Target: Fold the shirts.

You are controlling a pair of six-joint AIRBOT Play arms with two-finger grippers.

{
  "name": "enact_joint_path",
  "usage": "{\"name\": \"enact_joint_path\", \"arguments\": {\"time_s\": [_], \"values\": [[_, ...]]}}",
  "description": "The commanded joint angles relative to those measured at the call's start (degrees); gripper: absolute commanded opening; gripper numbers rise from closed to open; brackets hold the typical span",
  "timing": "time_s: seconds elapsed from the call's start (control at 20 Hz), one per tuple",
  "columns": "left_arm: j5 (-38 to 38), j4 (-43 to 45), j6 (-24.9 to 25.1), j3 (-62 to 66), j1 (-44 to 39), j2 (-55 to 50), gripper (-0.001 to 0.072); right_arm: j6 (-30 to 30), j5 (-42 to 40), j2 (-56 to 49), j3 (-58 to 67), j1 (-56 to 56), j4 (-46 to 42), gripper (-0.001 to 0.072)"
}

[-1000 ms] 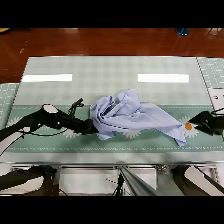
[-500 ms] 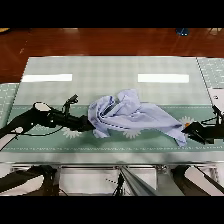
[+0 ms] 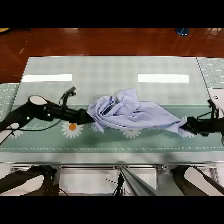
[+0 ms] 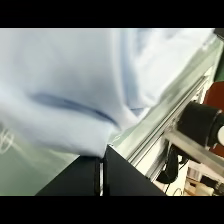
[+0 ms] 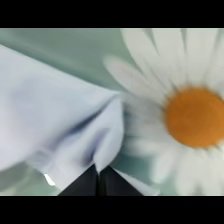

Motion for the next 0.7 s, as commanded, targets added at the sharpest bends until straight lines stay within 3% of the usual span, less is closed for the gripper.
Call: {"name": "enact_joint_path", "arguments": {"time_s": [0.0,0.15,0.4,0.65], "values": [[-6.12,-2.56,-0.81,12.48,4.90,4.31,0.0021,-1.75,3.08,5.64,10.58,0.66,12.33,0.0019],[-6.82,-4.42,-4.00,29.14,11.87,10.19,0.0020,-1.07,0.46,11.67,22.95,0.66,19.52,0.0019],[-6.82,-4.28,-10.38,54.01,22.80,15.54,0.0020,4.70,-3.80,17.59,39.23,0.66,21.27,0.0019],[-6.91,-4.26,-13.84,64.94,27.21,20.44,0.0020,10.05,-2.29,21.35,51.98,0.66,20.35,0.0019]]}}
